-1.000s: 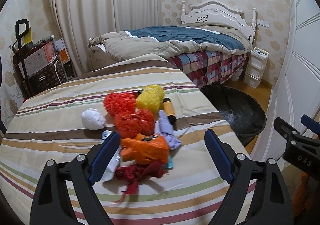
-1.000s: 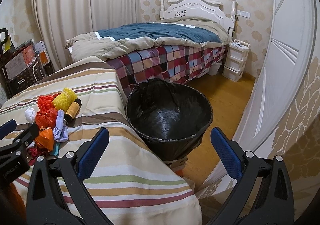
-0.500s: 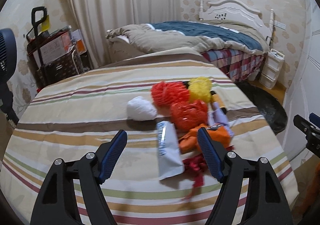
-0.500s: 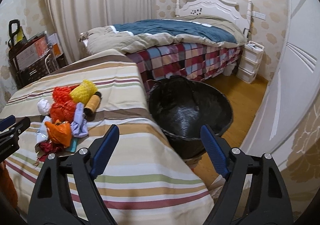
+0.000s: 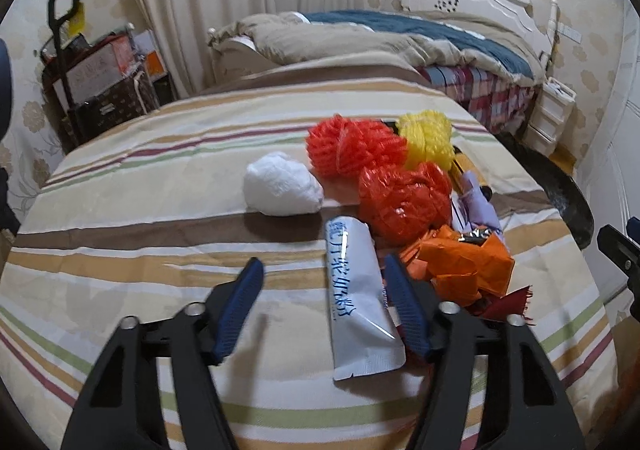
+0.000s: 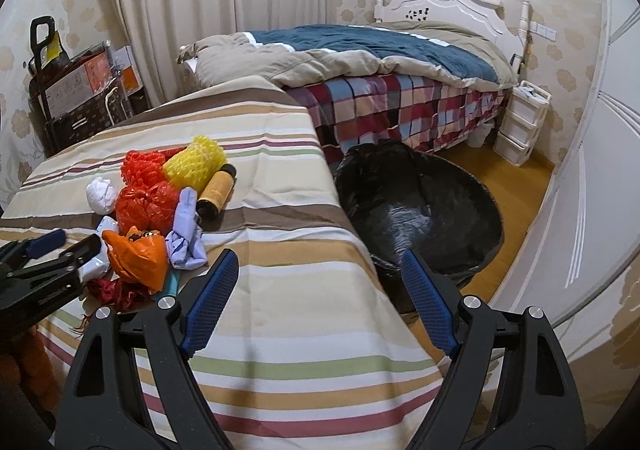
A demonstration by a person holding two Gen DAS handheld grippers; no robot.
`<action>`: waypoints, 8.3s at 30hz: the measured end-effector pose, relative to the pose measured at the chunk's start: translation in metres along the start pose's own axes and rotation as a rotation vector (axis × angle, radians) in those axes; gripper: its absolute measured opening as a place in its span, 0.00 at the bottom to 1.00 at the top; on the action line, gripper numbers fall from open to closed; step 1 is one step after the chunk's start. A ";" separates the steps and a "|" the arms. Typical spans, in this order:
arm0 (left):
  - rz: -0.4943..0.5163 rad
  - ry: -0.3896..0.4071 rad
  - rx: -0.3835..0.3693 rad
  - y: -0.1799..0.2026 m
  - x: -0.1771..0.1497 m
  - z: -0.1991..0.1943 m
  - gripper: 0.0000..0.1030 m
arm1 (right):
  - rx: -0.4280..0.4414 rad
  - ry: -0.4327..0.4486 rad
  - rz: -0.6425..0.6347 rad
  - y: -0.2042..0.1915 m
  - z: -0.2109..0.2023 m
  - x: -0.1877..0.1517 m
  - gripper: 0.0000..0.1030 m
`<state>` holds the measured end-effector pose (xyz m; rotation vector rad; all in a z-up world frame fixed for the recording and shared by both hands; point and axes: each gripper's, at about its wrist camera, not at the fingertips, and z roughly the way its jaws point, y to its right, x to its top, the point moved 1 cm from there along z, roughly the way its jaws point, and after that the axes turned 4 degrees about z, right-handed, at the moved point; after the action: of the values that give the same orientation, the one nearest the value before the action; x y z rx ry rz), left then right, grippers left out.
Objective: Collect trash
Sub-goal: 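Grasp the white milk-powder tube with the left gripper, then grasp the red ribbon with the right gripper while the left gripper holds the tube, then carry both items over the black bin and open both grippers to drop them, then grasp the orange bag with the left gripper while the right gripper grasps the lavender glove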
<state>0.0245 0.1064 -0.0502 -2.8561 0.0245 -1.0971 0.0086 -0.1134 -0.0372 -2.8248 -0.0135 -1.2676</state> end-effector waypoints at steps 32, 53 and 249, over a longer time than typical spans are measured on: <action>-0.111 0.000 0.080 -0.084 -0.044 -0.035 0.27 | 0.287 -0.132 -0.222 -0.132 0.000 -0.040 0.71; -0.127 0.033 0.050 -0.087 -0.050 -0.044 0.27 | 0.295 -0.163 -0.261 -0.147 0.007 -0.050 0.13; 0.095 0.061 -0.039 0.081 0.003 -0.010 0.82 | 0.120 -0.012 0.083 0.037 0.002 -0.001 0.73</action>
<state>0.0208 0.0246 -0.0472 -2.8214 0.1847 -1.1765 0.0106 -0.1507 -0.0411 -2.7018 0.0260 -1.1907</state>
